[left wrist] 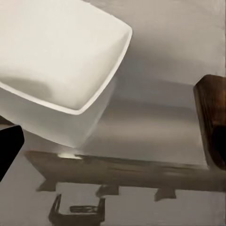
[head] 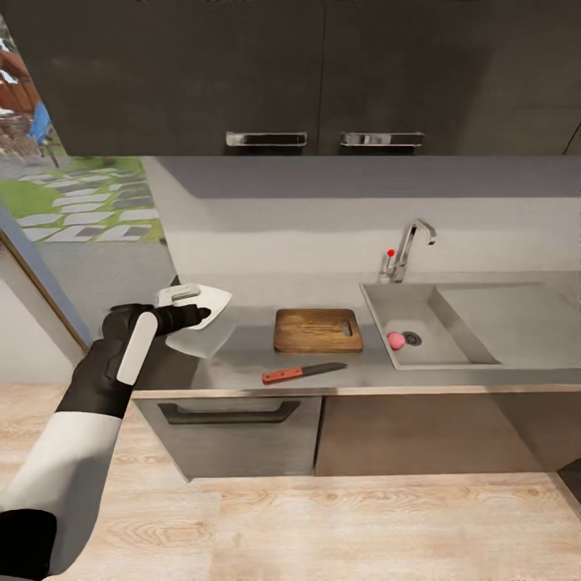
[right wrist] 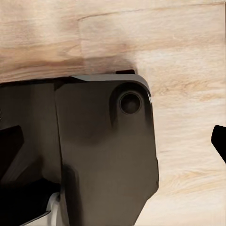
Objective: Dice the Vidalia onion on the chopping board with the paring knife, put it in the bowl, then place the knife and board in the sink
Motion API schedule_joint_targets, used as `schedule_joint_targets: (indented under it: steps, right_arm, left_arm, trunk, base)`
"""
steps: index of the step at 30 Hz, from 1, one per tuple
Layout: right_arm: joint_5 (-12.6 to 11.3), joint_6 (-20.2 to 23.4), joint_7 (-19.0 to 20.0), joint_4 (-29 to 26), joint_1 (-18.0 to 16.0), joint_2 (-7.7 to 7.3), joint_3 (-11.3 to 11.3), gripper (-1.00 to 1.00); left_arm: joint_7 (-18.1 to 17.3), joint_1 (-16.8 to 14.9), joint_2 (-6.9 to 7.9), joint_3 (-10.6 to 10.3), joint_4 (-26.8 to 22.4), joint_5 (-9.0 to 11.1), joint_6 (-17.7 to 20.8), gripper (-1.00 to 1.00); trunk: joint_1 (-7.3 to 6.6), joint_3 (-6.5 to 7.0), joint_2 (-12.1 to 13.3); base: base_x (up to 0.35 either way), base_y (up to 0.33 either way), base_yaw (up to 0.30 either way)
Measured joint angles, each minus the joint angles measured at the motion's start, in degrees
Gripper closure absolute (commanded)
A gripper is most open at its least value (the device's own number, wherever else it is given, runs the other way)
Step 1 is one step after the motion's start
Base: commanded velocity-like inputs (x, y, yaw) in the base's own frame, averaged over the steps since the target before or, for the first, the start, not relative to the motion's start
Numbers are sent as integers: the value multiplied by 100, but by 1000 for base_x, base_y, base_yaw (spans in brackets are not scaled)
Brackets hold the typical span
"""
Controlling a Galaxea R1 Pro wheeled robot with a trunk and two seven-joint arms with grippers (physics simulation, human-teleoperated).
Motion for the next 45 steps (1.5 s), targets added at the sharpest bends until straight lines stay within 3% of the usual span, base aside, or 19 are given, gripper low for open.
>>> schedule_joint_targets:
  steps: [4, 16, 45]
  right_arm:
    - [0, -55, 0, 0, 0, 0, 6, -100]
    - [9, -69, 5, 8, 0, -11, 10, -100]
    - [20, -58, -3, 11, 0, -27, 14, -100]
  left_arm:
    - [13, 0, -70, -31, -72, -10, 3, -100]
    - [23, 1, -83, -38, -70, -12, -3, -100]
    - [24, 1, -180, -46, 39, -12, -5, -100]
  trunk:
    - [-2, 0, 0]
    - [-1, 0, 1]
    - [-1, 0, 2]
  base:
    - [129, -65, 0]
    - [194, -231, 0]
    - [5, -317, 0]
